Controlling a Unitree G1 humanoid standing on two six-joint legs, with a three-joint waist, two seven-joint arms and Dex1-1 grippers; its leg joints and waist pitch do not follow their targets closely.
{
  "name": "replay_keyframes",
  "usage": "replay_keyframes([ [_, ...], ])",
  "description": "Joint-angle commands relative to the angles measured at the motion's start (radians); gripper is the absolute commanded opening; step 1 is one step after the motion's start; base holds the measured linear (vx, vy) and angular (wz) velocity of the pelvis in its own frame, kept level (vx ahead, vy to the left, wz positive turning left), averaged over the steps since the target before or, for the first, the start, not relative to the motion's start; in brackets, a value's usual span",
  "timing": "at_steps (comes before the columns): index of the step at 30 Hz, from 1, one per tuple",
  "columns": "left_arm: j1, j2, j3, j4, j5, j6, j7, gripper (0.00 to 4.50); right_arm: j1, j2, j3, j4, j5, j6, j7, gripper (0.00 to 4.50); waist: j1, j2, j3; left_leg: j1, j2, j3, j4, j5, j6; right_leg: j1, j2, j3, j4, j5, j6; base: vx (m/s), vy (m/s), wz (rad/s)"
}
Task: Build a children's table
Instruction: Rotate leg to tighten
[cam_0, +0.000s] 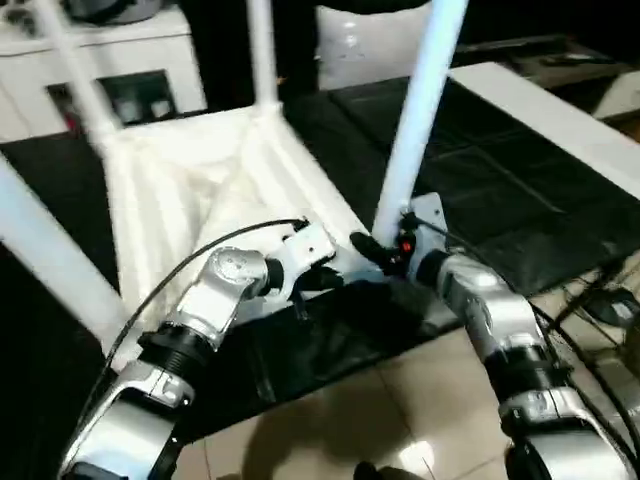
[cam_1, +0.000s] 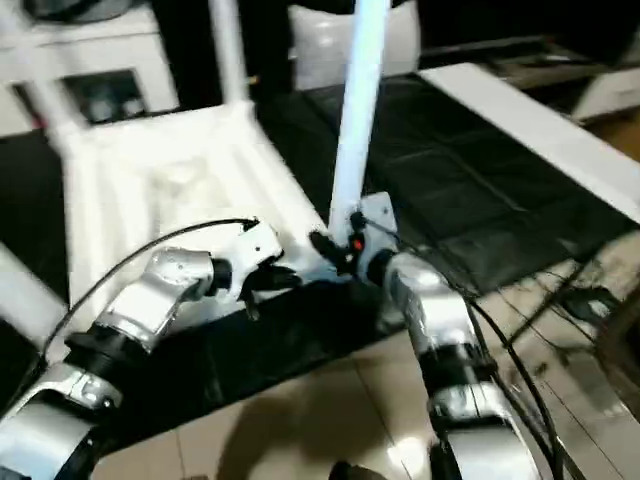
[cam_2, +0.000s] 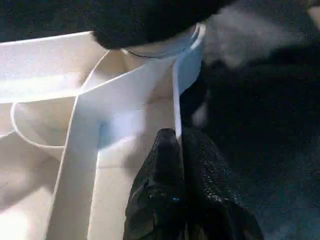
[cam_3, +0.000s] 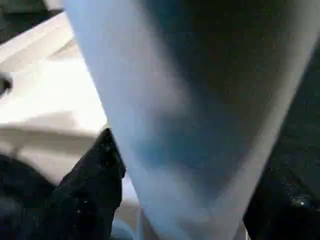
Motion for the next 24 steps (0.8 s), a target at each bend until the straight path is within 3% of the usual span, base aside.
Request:
replay_keyframes([
  [1,-0.062,0.018,0.023,0.026,0.027,-0.053,0.051,0.00,0.034,-0.021,0.011,-0.060,0.019,0.021,0.031,3.54,0.006,0.004,-0.103,-0.008,-0.001,0.016,-0.052,0.080,0.114,0.090,-0.061,0.076,-0.028,-0.188,-0.068,0.000,0.000,0.00],
  [3,-0.084,0.024,0.037,0.059,0.032,-0.058,0.086,0.00,0.058,-0.038,0.013,-0.098,0.028,0.023,0.034,3.57,0.015,-0.002,-0.100,-0.017,0.000,0.017,-0.051,0.108,0.124,0.090,-0.063,0.080,-0.016,-0.156,-0.085,0.000,0.000,0.00],
  [5,-0.123,0.033,0.065,0.101,0.027,-0.067,0.138,0.00,0.114,-0.065,-0.003,-0.185,0.042,0.011,0.034,3.95,0.021,-0.007,-0.100,-0.019,-0.006,0.024,-0.050,0.079,0.117,0.093,-0.061,0.081,-0.022,-0.199,-0.060,0.000,0.000,0.00],
  [6,-0.134,0.035,0.072,0.113,0.024,-0.071,0.153,0.27,0.132,-0.070,-0.012,-0.212,0.044,0.009,0.033,3.97,0.027,-0.007,-0.100,-0.018,-0.006,0.026,-0.051,0.066,0.113,0.090,-0.060,0.082,-0.026,-0.220,-0.043,0.000,0.000,0.00],
  [7,-0.143,0.031,0.084,0.120,0.016,-0.073,0.170,0.27,0.152,-0.073,-0.023,-0.246,0.048,0.010,0.029,3.97,0.026,-0.013,-0.096,-0.023,-0.011,0.030,-0.053,0.038,0.105,0.092,-0.057,0.079,-0.034,-0.263,-0.015,0.000,0.000,0.00],
  [8,-0.148,0.026,0.094,0.127,0.009,-0.079,0.180,0.54,0.167,-0.073,-0.031,-0.273,0.045,0.010,0.022,4.05,0.022,-0.015,-0.096,-0.023,-0.015,0.033,-0.053,0.008,0.097,0.090,-0.056,0.076,-0.041,-0.302,0.003,0.000,0.000,0.00],
  [10,-0.150,0.019,0.103,0.130,0.001,-0.084,0.189,0.58,0.182,-0.075,-0.038,-0.301,0.033,0.022,-0.001,4.31,0.015,-0.013,-0.092,-0.020,-0.019,0.035,-0.054,-0.027,0.093,0.085,-0.052,0.071,-0.054,-0.358,0.021,0.000,0.000,0.00],
  [11,-0.150,0.009,0.115,0.136,-0.013,-0.095,0.197,0.82,0.205,-0.076,-0.046,-0.355,0.031,0.088,-0.032,4.39,0.014,-0.014,-0.089,-0.017,-0.021,0.037,-0.054,-0.037,0.092,0.082,-0.050,0.069,-0.062,-0.380,0.029,0.000,0.000,0.00],
  [15,-0.122,-0.012,0.144,0.126,-0.044,-0.125,0.241,0.99,0.253,-0.086,-0.032,-0.457,0.023,0.185,-0.099,4.49,0.015,-0.020,-0.081,-0.004,-0.026,0.041,-0.054,-0.104,0.073,0.073,-0.043,0.052,-0.087,-0.499,0.092,0.000,0.000,0.00],
  [16,-0.103,-0.019,0.163,0.105,-0.062,-0.149,0.261,1.25,0.266,-0.079,-0.033,-0.481,0.019,0.197,-0.119,4.50,0.016,-0.017,-0.082,-0.004,-0.027,0.040,-0.053,-0.113,0.073,0.072,-0.043,0.049,-0.091,-0.507,0.110,0.000,0.000,0.00],
  [19,-0.017,-0.055,0.249,-0.027,-0.138,-0.140,0.331,1.38,0.291,-0.049,-0.035,-0.525,-0.009,0.188,-0.180,4.50,0.009,-0.015,-0.088,-0.005,-0.013,0.034,-0.057,-0.115,0.063,0.077,-0.052,0.047,-0.087,-0.480,0.096,0.000,0.000,0.00],
  [20,0.056,-0.072,0.284,-0.146,-0.159,-0.068,0.377,1.50,0.300,-0.034,-0.026,-0.538,-0.055,0.138,-0.221,4.50,0.004,-0.016,-0.087,-0.004,-0.011,0.034,-0.058,-0.120,0.068,0.073,-0.049,0.046,-0.092,-0.483,0.097,0.000,0.000,0.00],
  [21,0.087,-0.076,0.292,-0.195,-0.162,-0.027,0.393,1.63,0.304,-0.030,-0.020,-0.549,-0.076,0.138,-0.244,4.50,0.001,-0.015,-0.088,-0.005,-0.002,0.030,-0.061,-0.118,0.059,0.080,-0.059,0.048,-0.083,-0.471,0.086,0.000,0.000,0.00],
  [24,0.157,-0.082,0.298,-0.302,-0.171,0.028,0.404,1.82,0.310,-0.025,-0.010,-0.575,-0.083,0.157,-0.268,4.50,-0.006,-0.020,-0.078,0.002,-0.008,0.035,-0.063,-0.131,0.066,0.069,-0.053,0.052,-0.095,-0.510,0.084,0.000,0.000,0.00],
])
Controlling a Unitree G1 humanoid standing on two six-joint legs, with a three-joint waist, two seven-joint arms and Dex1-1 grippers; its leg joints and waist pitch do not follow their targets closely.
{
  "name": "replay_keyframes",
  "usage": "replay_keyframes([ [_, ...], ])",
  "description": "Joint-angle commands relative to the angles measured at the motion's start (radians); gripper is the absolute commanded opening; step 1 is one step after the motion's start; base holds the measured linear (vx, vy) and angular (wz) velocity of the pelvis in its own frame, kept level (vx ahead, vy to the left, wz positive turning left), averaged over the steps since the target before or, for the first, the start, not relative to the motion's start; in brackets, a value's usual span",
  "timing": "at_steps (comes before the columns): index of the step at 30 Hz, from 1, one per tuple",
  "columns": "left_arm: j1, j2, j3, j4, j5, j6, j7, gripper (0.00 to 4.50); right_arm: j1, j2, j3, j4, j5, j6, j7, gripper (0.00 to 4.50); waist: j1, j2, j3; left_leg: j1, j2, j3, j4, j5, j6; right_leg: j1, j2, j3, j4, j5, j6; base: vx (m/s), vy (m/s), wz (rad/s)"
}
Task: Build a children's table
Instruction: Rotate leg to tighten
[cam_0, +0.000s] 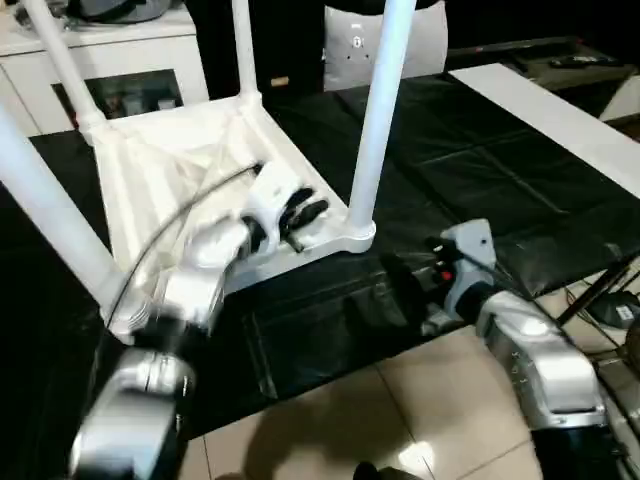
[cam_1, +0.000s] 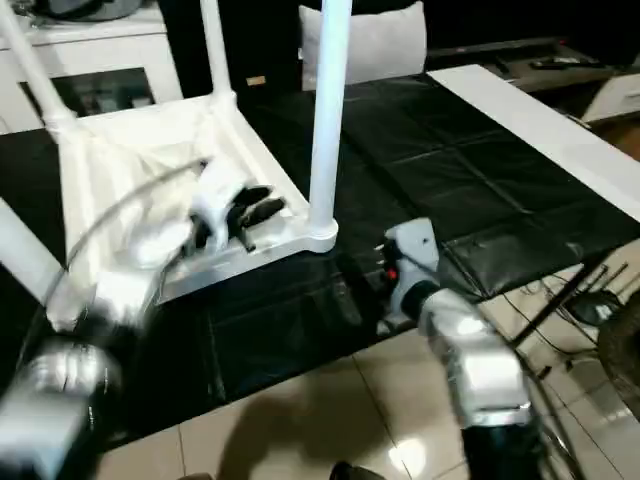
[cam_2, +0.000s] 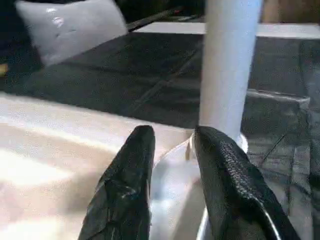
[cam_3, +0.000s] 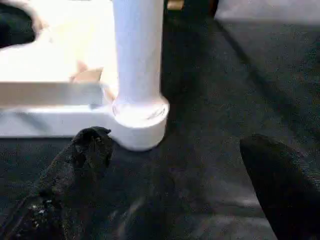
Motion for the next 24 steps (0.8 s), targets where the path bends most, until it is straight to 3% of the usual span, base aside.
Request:
replay_keyframes([
  [1,0.028,-0.005,0.019,-0.099,-0.019,0.032,0.019,1.88,0.013,0.006,0.002,-0.041,0.004,0.012,-0.021,4.50,-0.001,-0.012,-0.076,-0.003,-0.009,0.019,-0.065,-0.132,0.071,0.069,-0.056,0.039,-0.089,-0.521,0.083,0.000,0.000,0.00],
  [2,0.130,-0.012,0.020,-0.239,-0.025,0.055,0.039,2.01,0.023,0.029,-0.011,-0.070,0.046,0.046,-0.029,4.50,-0.003,-0.015,-0.075,-0.004,-0.004,0.017,-0.068,-0.134,0.070,0.071,-0.060,0.042,-0.086,-0.517,0.087,0.000,0.000,0.00],
  [4,0.167,-0.011,0.016,-0.288,-0.025,0.064,0.044,2.23,0.027,0.035,-0.012,-0.079,0.061,0.055,-0.027,4.50,-0.005,-0.011,-0.071,-0.005,-0.003,0.017,-0.070,-0.139,0.073,0.067,-0.056,0.044,-0.091,-0.519,0.087,0.000,0.000,0.00],
  [5,0.226,-0.013,0.014,-0.354,0.001,0.062,0.073,2.27,0.035,0.015,0.019,-0.085,0.048,0.051,-0.002,4.50,-0.002,-0.009,-0.076,-0.003,-0.004,0.015,-0.069,-0.140,0.071,0.070,-0.054,0.044,-0.087,-0.507,0.091,0.000,0.000,0.00],
  [6,0.269,-0.023,0.021,-0.402,0.020,0.064,0.114,2.27,0.044,0.005,0.034,-0.087,0.035,0.036,0.014,4.50,0.005,-0.024,-0.067,-0.064,-0.006,-0.032,-0.084,-0.155,0.086,0.119,-0.076,0.005,-0.050,-0.457,0.074,-0.004,-0.055,0.28],
  [7,0.281,-0.028,0.025,-0.417,0.025,0.068,0.128,2.47,0.047,0.003,0.038,-0.088,0.030,0.031,0.017,4.50,-0.008,0.009,-0.070,-0.048,0.050,-0.080,-0.108,-0.195,0.116,0.110,-0.058,0.015,-0.031,-0.351,0.058,-0.004,-0.055,0.28],
  [8,0.317,-0.057,0.056,-0.459,0.015,0.118,0.185,2.60,0.059,0.000,0.038,-0.089,0.038,0.022,0.039,4.50,-0.024,0.020,-0.061,-0.041,0.100,-0.136,-0.142,-0.275,0.150,0.101,-0.048,0.042,0.026,-0.275,0.010,0.011,-0.097,0.54],
  [9,0.320,-0.059,0.058,-0.461,0.016,0.126,0.191,2.66,0.061,0.000,0.037,-0.090,0.039,0.020,0.041,4.50,-0.034,0.021,-0.057,-0.028,0.116,-0.162,-0.159,-0.312,0.172,0.086,-0.035,0.052,0.060,-0.262,-0.024,0.047,-0.103,0.61],
  [10,0.329,-0.069,0.070,-0.475,0.011,0.161,0.214,2.70,0.067,-0.003,0.036,-0.093,0.042,0.017,0.047,4.50,-0.045,0.014,-0.051,0.004,0.120,-0.196,-0.163,-0.323,0.221,0.052,-0.014,0.072,0.099,-0.284,-0.100,0.047,-0.103,0.61],
  [11,0.339,-0.077,0.081,-0.484,-0.001,0.180,0.226,2.75,0.074,-0.004,0.038,-0.098,0.042,0.014,0.047,4.50,-0.046,0.006,-0.050,0.007,0.104,-0.195,-0.149,-0.302,0.253,0.047,-0.018,0.088,0.100,-0.271,-0.149,0.030,-0.160,0.65],
  [12,0.353,-0.074,0.079,-0.502,0.002,0.193,0.233,2.84,0.081,-0.008,0.041,-0.106,0.042,0.013,0.048,4.50,-0.030,-0.019,-0.032,-0.067,0.005,-0.131,-0.091,-0.287,0.231,0.080,-0.059,0.119,0.033,-0.343,-0.204,-0.006,-0.168,0.54],
  [13,0.366,-0.070,0.076,-0.520,0.009,0.195,0.238,2.95,0.088,-0.012,0.044,-0.113,0.050,0.026,0.051,4.50,0.013,-0.053,-0.047,-0.024,-0.094,-0.038,0.051,-0.144,0.112,0.064,-0.143,0.072,-0.077,-0.718,-0.015,-0.006,-0.168,0.54],
  [14,0.381,-0.067,0.076,-0.536,0.020,0.176,0.246,3.03,0.093,-0.025,0.054,-0.121,0.049,0.032,0.061,4.50,0.029,-0.064,-0.048,-0.039,-0.085,-0.020,0.100,-0.040,0.077,0.062,-0.181,0.067,-0.102,-0.856,0.182,-0.006,-0.137,0.45],
  [15,0.389,-0.064,0.074,-0.542,0.030,0.167,0.252,3.09,0.095,-0.028,0.055,-0.122,0.050,0.033,0.063,4.50,0.047,-0.057,-0.049,-0.045,-0.078,-0.019,0.093,-0.045,0.096,0.069,-0.199,0.091,-0.097,-0.842,0.219,-0.012,-0.108,0.48],
  [16,0.410,-0.051,0.065,-0.553,0.062,0.154,0.269,3.15,0.099,-0.020,0.044,-0.119,0.058,0.028,0.053,4.50,0.060,-0.056,-0.057,-0.077,-0.048,-0.035,0.092,-0.075,0.125,0.109,-0.257,0.130,-0.068,-0.748,0.239,-0.012,-0.108,0.48],
  [17,0.419,-0.046,0.058,-0.557,0.072,0.147,0.270,3.25,0.101,-0.019,0.041,-0.117,0.060,0.017,0.054,4.50,0.069,-0.043,-0.055,-0.084,-0.021,-0.057,0.090,-0.076,0.135,0.130,-0.302,0.136,-0.069,-0.649,0.177,-0.029,-0.052,0.46],
  [18,0.425,-0.045,0.055,-0.560,0.072,0.140,0.270,3.36,0.101,-0.019,0.042,-0.116,0.061,0.004,0.061,4.50,0.069,-0.043,-0.055,-0.084,-0.021,-0.057,0.090,-0.076,0.135,0.130,-0.302,0.136,-0.069,-0.649,0.177,-0.048,-0.008,0.38],
  [19,0.442,-0.047,0.048,-0.572,0.069,0.139,0.269,3.43,0.101,-0.017,0.039,-0.114,0.073,-0.017,0.084,4.50,0.069,-0.013,-0.048,-0.019,-0.003,-0.050,0.013,-0.036,0.146,0.093,-0.199,0.115,-0.075,-0.574,0.015,-0.048,-0.008,0.38],
  [20,0.447,-0.048,0.045,-0.577,0.068,0.144,0.271,3.47,0.096,-0.013,0.035,-0.113,0.080,-0.013,0.086,4.50,0.051,-0.007,-0.038,0.007,0.039,-0.052,-0.047,-0.113,0.141,0.082,-0.104,0.059,-0.049,-0.522,0.002,-0.040,0.016,0.22],
  [21,0.447,-0.048,0.045,-0.577,0.068,0.146,0.271,3.50,0.096,-0.012,0.034,-0.112,0.080,-0.012,0.085,4.50,0.048,0.005,-0.043,0.032,0.071,-0.060,-0.060,-0.186,0.129,0.076,-0.086,0.056,-0.039,-0.466,0.006,-0.031,0.029,0.20],
  [22,0.448,-0.049,0.045,-0.580,0.068,0.149,0.272,3.58,0.094,-0.011,0.033,-0.112,0.081,-0.010,0.083,4.50,0.044,0.009,-0.041,0.043,0.096,-0.063,-0.080,-0.286,0.102,0.077,-0.077,0.065,-0.025,-0.397,0.012,-0.031,0.029,0.20],
  [23,0.452,-0.050,0.047,-0.593,0.060,0.160,0.275,3.73,0.094,-0.016,0.040,-0.109,0.068,-0.013,0.072,4.50,0.040,0.007,-0.027,0.055,0.098,-0.037,-0.115,-0.536,0.019,0.073,-0.074,0.104,-0.006,-0.316,-0.009,-0.023,0.018,0.29],
  [24,0.455,-0.050,0.047,-0.599,0.052,0.165,0.270,3.83,0.095,-0.019,0.044,-0.109,0.068,-0.017,0.077,4.50,0.035,-0.006,-0.021,0.060,0.074,-0.029,-0.112,-0.576,0.004,0.070,-0.080,0.112,-0.026,-0.384,-0.009,-0.021,0.009,0.22],
])
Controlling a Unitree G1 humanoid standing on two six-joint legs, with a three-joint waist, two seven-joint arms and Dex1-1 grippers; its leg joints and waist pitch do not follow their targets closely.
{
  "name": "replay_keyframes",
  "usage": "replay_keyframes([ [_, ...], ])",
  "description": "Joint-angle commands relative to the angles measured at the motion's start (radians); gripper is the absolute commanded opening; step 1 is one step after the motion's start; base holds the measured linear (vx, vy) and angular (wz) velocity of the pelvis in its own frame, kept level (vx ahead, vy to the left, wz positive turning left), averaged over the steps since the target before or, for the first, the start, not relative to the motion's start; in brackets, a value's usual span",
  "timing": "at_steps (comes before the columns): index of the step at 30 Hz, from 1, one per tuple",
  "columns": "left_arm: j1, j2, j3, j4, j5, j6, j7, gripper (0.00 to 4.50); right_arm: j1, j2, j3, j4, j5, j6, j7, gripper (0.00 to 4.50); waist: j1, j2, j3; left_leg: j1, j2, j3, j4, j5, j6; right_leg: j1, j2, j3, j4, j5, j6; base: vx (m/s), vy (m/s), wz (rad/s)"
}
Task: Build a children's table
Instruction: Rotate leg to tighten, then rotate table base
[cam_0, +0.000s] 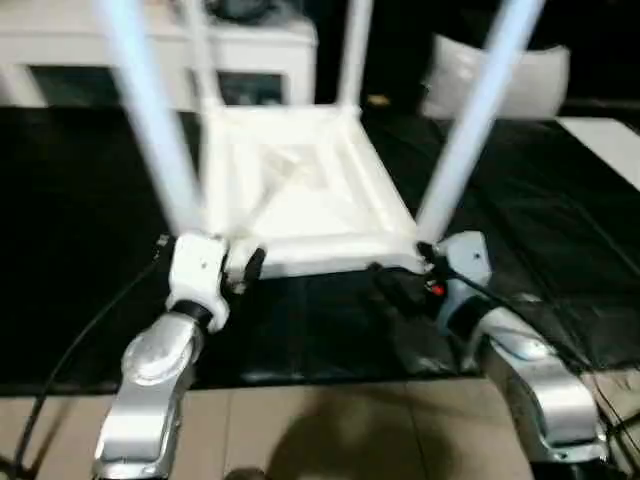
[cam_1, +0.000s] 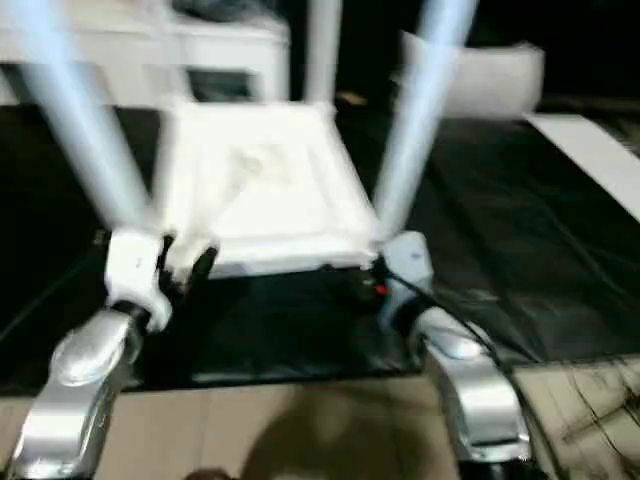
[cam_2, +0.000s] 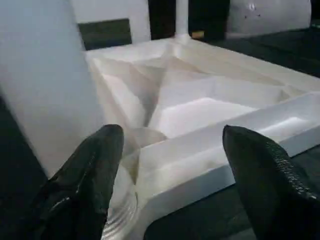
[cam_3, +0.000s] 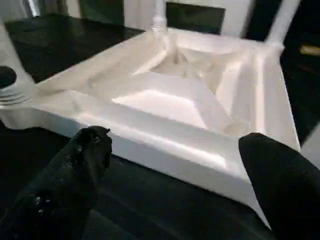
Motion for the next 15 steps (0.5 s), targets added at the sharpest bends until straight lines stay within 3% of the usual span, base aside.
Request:
replay_keyframes([
  [1,-0.003,-0.008,-0.011,-0.049,-0.032,0.022,-0.009,3.88,0.002,-0.021,-0.003,-0.007,-0.002,-0.010,0.005,4.50,-0.022,-0.002,-0.016,0.057,0.080,-0.043,-0.115,-0.556,-0.076,-0.023,-0.123,0.088,-0.140,-0.561,0.022,-0.021,0.009,0.22],
  [2,0.002,-0.008,-0.012,-0.057,-0.045,0.028,-0.018,3.96,0.004,-0.023,-0.001,-0.008,0.001,-0.011,0.011,4.50,-0.033,-0.005,-0.013,0.069,0.054,-0.038,-0.082,-0.481,-0.045,-0.020,-0.135,0.051,-0.192,-0.762,0.090,0.000,0.000,0.00],
  [3,0.016,0.001,-0.024,-0.084,-0.066,0.043,-0.046,3.96,0.010,-0.029,0.007,-0.009,0.001,-0.019,0.025,4.50,-0.037,-0.004,-0.017,0.067,0.056,-0.039,-0.077,-0.449,-0.036,-0.008,-0.138,0.036,-0.204,-0.788,0.113,0.000,0.000,0.00],
  [4,0.031,0.009,-0.033,-0.108,-0.076,0.052,-0.062,4.09,0.016,-0.032,0.008,-0.012,0.000,-0.015,0.027,4.50,-0.044,0.005,-0.022,0.063,0.067,-0.046,-0.084,-0.447,-0.032,0.008,-0.137,0.022,-0.202,-0.755,0.121,0.000,0.000,0.00],
  [5,0.041,0.015,-0.039,-0.123,-0.081,0.057,-0.072,4.22,0.019,-0.033,0.009,-0.013,-0.002,-0.012,0.028,4.50,-0.058,0.023,-0.035,-0.031,0.152,-0.098,-0.177,-0.548,-0.034,0.094,-0.110,0.062,-0.061,-0.455,0.101,0.000,0.000,0.00],
  [6,0.056,0.018,-0.033,-0.138,-0.077,0.060,-0.067,4.30,0.019,-0.041,0.016,-0.014,-0.002,-0.006,0.039,4.50,-0.062,0.023,-0.035,-0.032,0.172,-0.104,-0.204,-0.594,-0.043,0.089,-0.099,0.092,-0.002,-0.297,0.067,0.000,0.000,0.00],
  [7,0.072,0.023,-0.025,-0.150,-0.076,0.062,-0.062,4.35,0.016,-0.051,0.024,-0.013,-0.012,-0.008,0.042,4.50,-0.065,0.021,-0.031,-0.015,0.167,-0.096,-0.210,-0.629,-0.059,0.059,-0.096,0.105,0.002,-0.198,0.029,0.000,0.000,0.00],
  [8,0.102,0.032,-0.010,-0.172,-0.068,0.069,-0.052,4.39,0.003,-0.050,0.018,-0.006,-0.005,0.001,0.041,4.50,-0.070,-0.020,-0.026,0.005,0.094,-0.077,-0.163,-0.590,-0.082,0.022,-0.124,0.135,-0.074,-0.362,0.007,0.000,0.000,0.00],
  [9,0.112,0.035,-0.005,-0.180,-0.063,0.072,-0.047,4.45,-0.003,-0.047,0.015,-0.003,0.001,0.004,0.041,4.50,-0.066,-0.039,-0.017,0.019,0.028,-0.055,-0.086,-0.395,-0.040,-0.012,-0.158,0.133,-0.158,-0.821,0.094,0.000,0.000,0.00],
  [10,0.118,0.035,0.000,-0.187,-0.062,0.075,-0.043,4.45,-0.005,-0.049,0.017,0.001,0.000,-0.006,0.045,4.50,-0.074,-0.040,-0.027,0.034,0.005,-0.043,-0.029,-0.219,-0.003,-0.018,-0.182,0.119,-0.189,-0.980,0.122,0.000,0.000,0.00],
  [11,0.121,0.035,0.002,-0.192,-0.062,0.077,-0.040,4.45,-0.006,-0.051,0.019,0.002,0.000,-0.012,0.048,4.50,-0.073,-0.034,-0.033,-0.024,0.025,-0.058,-0.080,-0.181,0.008,0.032,-0.147,0.094,-0.159,-0.848,0.142,0.055,-0.005,-0.20],
  [12,0.137,0.040,0.012,-0.211,-0.066,0.083,-0.038,4.45,-0.004,-0.063,0.031,0.000,-0.004,-0.033,0.065,4.50,-0.067,-0.024,-0.042,-0.024,0.042,-0.067,-0.097,-0.185,0.006,0.033,-0.131,0.095,-0.154,-0.747,0.136,0.083,-0.005,-0.03],
  [13,0.155,0.048,0.023,-0.232,-0.074,0.088,-0.040,4.45,0.000,-0.071,0.039,-0.003,-0.004,-0.046,0.080,4.50,-0.064,-0.014,-0.049,-0.003,0.076,-0.077,-0.110,-0.199,0.009,0.013,-0.119,0.104,-0.134,-0.523,0.080,0.083,-0.005,-0.03],
  [14,0.172,0.055,0.032,-0.250,-0.081,0.091,-0.044,4.45,0.004,-0.076,0.043,-0.007,-0.001,-0.051,0.090,4.50,-0.069,-0.014,-0.047,-0.019,0.091,-0.083,-0.122,-0.177,0.015,0.023,-0.121,0.118,-0.107,-0.354,0.013,0.000,0.000,0.00],
  [15,0.178,0.058,0.034,-0.257,-0.084,0.094,-0.045,4.45,0.004,-0.076,0.042,-0.008,0.001,-0.049,0.091,4.50,-0.071,-0.011,-0.042,-0.029,0.095,-0.085,-0.130,-0.194,0.018,0.028,-0.118,0.120,-0.099,-0.337,-0.010,0.058,0.001,0.03],
])
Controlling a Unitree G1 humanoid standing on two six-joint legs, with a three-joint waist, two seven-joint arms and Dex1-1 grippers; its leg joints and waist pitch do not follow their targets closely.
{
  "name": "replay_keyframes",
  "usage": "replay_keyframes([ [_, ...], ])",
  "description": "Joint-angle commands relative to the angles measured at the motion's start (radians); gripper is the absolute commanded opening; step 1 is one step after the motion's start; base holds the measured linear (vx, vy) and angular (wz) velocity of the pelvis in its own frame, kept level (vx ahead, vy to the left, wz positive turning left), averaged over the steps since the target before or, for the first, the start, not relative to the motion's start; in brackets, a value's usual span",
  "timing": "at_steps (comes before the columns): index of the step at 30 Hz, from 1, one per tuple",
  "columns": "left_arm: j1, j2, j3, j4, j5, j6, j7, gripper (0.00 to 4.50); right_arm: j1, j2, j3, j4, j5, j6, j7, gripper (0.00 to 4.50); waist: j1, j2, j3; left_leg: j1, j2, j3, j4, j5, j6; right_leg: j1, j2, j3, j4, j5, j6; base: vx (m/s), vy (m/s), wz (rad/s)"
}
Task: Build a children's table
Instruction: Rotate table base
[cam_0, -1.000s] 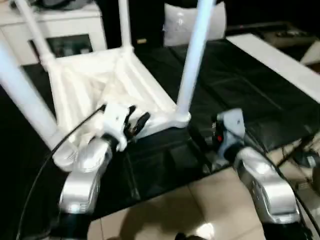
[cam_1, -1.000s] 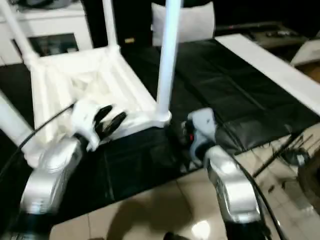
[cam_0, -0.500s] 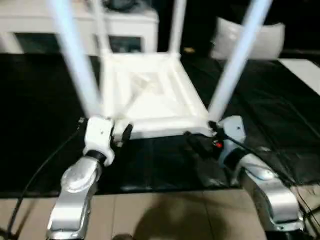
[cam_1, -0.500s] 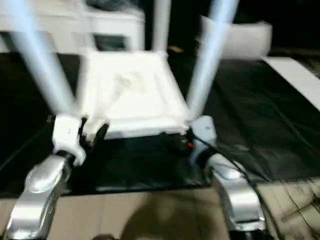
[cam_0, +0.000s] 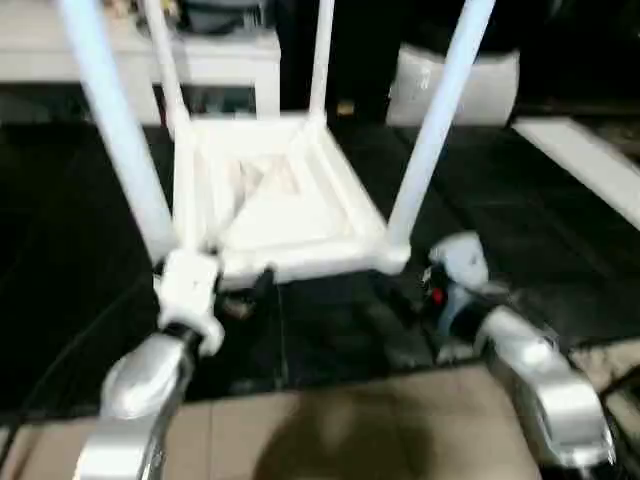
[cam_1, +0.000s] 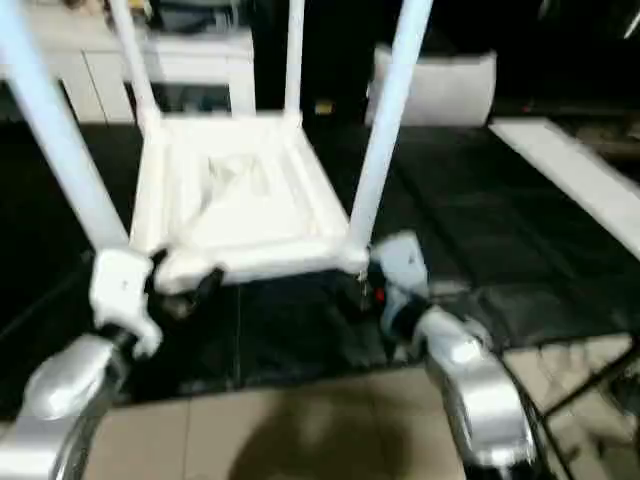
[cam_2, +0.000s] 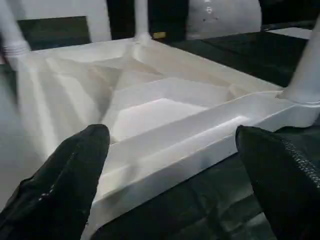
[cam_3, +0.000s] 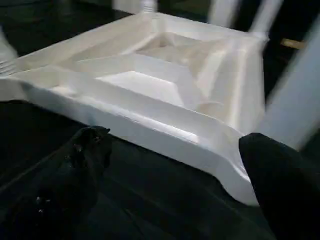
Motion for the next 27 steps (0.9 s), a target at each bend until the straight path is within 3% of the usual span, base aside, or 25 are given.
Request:
replay_keyframes([
  [1,0.010,0.007,0.012,-0.036,-0.009,0.018,-0.002,4.45,0.000,-0.008,-0.007,-0.010,0.006,-0.006,0.012,4.50,0.004,0.014,-0.044,-0.017,0.109,-0.054,-0.103,-0.212,0.019,0.028,-0.134,0.102,-0.089,-0.340,-0.030,0.058,0.001,0.03],
  [2,0.033,0.013,0.022,-0.060,-0.011,0.036,0.001,4.45,-0.002,-0.010,-0.013,-0.006,0.002,-0.011,0.004,4.50,0.007,0.012,-0.047,-0.013,0.106,-0.049,-0.100,-0.175,0.018,0.024,-0.135,0.109,-0.083,-0.299,-0.061,0.072,0.004,0.06],
  [4,0.063,0.018,0.034,-0.089,-0.013,0.062,0.008,4.45,-0.005,-0.017,-0.018,0.002,-0.006,-0.025,-0.006,4.50,0.009,0.010,-0.049,-0.024,0.109,-0.048,-0.099,-0.096,0.026,0.032,-0.136,0.112,-0.067,-0.208,-0.096,0.069,0.003,0.05],
  [5,0.066,0.018,0.036,-0.093,-0.013,0.065,0.010,4.45,-0.005,-0.018,-0.019,-0.001,-0.001,-0.021,-0.002,4.50,0.013,0.012,-0.054,-0.023,0.110,-0.046,-0.096,-0.039,0.036,0.032,-0.133,0.113,-0.057,-0.135,-0.112,0.061,0.004,0.01],
  [6,0.074,0.016,0.039,-0.101,-0.013,0.071,0.015,4.45,-0.006,-0.022,-0.018,-0.007,0.007,-0.007,0.006,4.50,0.014,0.012,-0.055,-0.022,0.110,-0.045,-0.094,-0.016,0.042,0.032,-0.132,0.114,-0.051,-0.104,-0.119,0.000,0.000,0.00],
  [7,0.094,0.013,0.050,-0.123,-0.016,0.078,0.021,4.45,-0.005,-0.040,-0.009,-0.022,0.018,0.047,0.023,4.50,0.018,0.005,-0.060,-0.027,0.110,-0.046,-0.090,0.035,0.056,0.038,-0.134,0.116,-0.040,-0.042,-0.132,0.000,0.000,0.00],
  [8,0.114,0.016,0.059,-0.146,-0.025,0.090,0.024,4.45,-0.005,-0.049,-0.003,-0.021,0.012,0.037,0.033,4.50,0.021,0.003,-0.060,-0.034,0.109,-0.044,-0.088,0.066,0.073,0.039,-0.135,0.118,-0.033,0.001,-0.141,0.000,0.000,0.00],
  [10,0.127,0.018,0.067,-0.162,-0.032,0.093,0.026,4.45,-0.005,-0.052,-0.001,-0.015,0.006,0.024,0.036,4.50,0.023,0.003,-0.052,-0.030,0.107,-0.039,-0.090,0.036,0.080,0.033,-0.133,0.117,-0.043,-0.042,-0.142,0.000,0.000,0.00],
  [11,0.138,0.012,0.080,-0.175,-0.037,0.095,0.034,4.45,-0.006,-0.052,-0.002,-0.009,0.005,0.020,0.035,4.50,0.027,-0.004,-0.047,-0.027,0.104,-0.035,-0.094,-0.033,0.074,0.034,-0.136,0.117,-0.058,-0.161,-0.121,0.000,0.000,0.00],
  [12,0.143,0.006,0.100,-0.185,-0.040,0.097,0.046,4.45,-0.009,-0.049,-0.004,-0.003,0.006,0.020,0.035,4.50,0.028,-0.002,-0.045,-0.026,0.103,-0.035,-0.095,-0.050,0.070,0.033,-0.136,0.116,-0.063,-0.198,-0.112,0.000,0.000,0.00],
  [13,0.140,0.007,0.114,-0.186,-0.040,0.099,0.051,4.45,-0.011,-0.049,-0.003,-0.001,0.005,0.020,0.035,4.50,0.026,-0.012,-0.042,-0.025,0.103,-0.034,-0.097,-0.083,0.061,0.032,-0.134,0.115,-0.074,-0.271,-0.089,0.000,0.000,0.00],
  [14,0.127,0.013,0.128,-0.180,-0.030,0.102,0.061,4.45,-0.014,-0.048,-0.002,0.003,0.005,0.018,0.034,4.50,0.028,-0.007,-0.040,-0.021,0.101,-0.035,-0.098,-0.102,0.055,0.028,-0.131,0.113,-0.079,-0.316,-0.070,0.000,0.000,0.00],
  [16,0.105,0.022,0.148,-0.167,-0.023,0.111,0.073,4.45,-0.016,-0.046,0.003,0.010,0.004,0.014,0.031,4.50,0.028,-0.005,-0.037,-0.020,0.100,-0.036,-0.099,-0.124,0.051,0.025,-0.130,0.111,-0.087,-0.358,-0.049,0.000,0.000,0.00],
  [17,0.076,0.033,0.168,-0.148,-0.025,0.127,0.077,4.45,-0.019,-0.043,0.009,0.015,0.002,0.011,0.026,4.50,0.029,0.006,-0.036,-0.012,0.100,-0.039,-0.101,-0.156,0.037,0.020,-0.127,0.109,-0.093,-0.394,-0.031,0.000,0.000,0.00],
  [21,0.026,0.072,0.185,-0.110,-0.049,0.134,0.058,4.45,-0.028,-0.036,0.014,0.019,0.000,0.019,0.018,4.50,0.028,0.005,-0.038,-0.015,0.101,-0.045,-0.105,-0.177,0.024,0.023,-0.127,0.107,-0.092,-0.384,-0.019,0.000,0.000,0.00],
  [22,0.013,0.082,0.184,-0.098,-0.052,0.131,0.050,4.45,-0.031,-0.034,0.015,0.023,-0.001,0.020,0.016,4.50,0.029,0.009,-0.039,-0.016,0.102,-0.047,-0.105,-0.173,0.023,0.023,-0.128,0.108,-0.090,-0.373,-0.021,0.000,0.000,0.00],
  [23,-0.040,0.110,0.176,-0.038,-0.051,0.118,0.029,4.45,-0.040,-0.024,0.015,0.040,-0.005,0.023,0.006,4.50,0.033,0.022,-0.043,-0.013,0.100,-0.047,-0.104,-0.155,0.019,0.021,-0.127,0.111,-0.081,-0.324,-0.037,0.000,0.000,0.00],
  [24,-0.070,0.126,0.171,0.000,-0.047,0.110,0.018,4.45,-0.047,-0.016,0.016,0.051,-0.007,0.025,-0.001,4.50,0.030,0.015,-0.043,-0.014,0.097,-0.045,-0.103,-0.149,0.021,0.020,-0.124,0.111,-0.084,-0.315,-0.036,0.000,0.000,0.00],
  [25,-0.081,0.132,0.169,0.015,-0.045,0.108,0.013,4.45,-0.050,-0.014,0.017,0.055,-0.008,0.028,-0.004,4.50,0.033,0.023,-0.044,-0.013,0.097,-0.046,-0.104,-0.148,0.021,0.020,-0.124,0.110,-0.082,-0.308,-0.039,0.000,0.000,0.00],
  [26,-0.162,0.166,0.162,0.128,-0.037,0.077,-0.015,4.45,-0.074,0.006,0.016,0.087,-0.007,0.043,-0.021,4.50,0.033,0.026,-0.047,-0.014,0.095,-0.046,-0.102,-0.128,0.017,0.022,-0.123,0.111,-0.079,-0.260,-0.049,0.000,0.000,0.00],
  [27,-0.181,0.170,0.162,0.154,-0.037,0.068,-0.020,4.45,-0.080,0.010,0.015,0.095,-0.007,0.044,-0.024,4.50,0.035,0.027,-0.047,-0.011,0.094,-0.045,-0.102,-0.127,0.017,0.021,-0.124,0.111,-0.076,-0.255,-0.053,0.000,0.000,0.00],
])
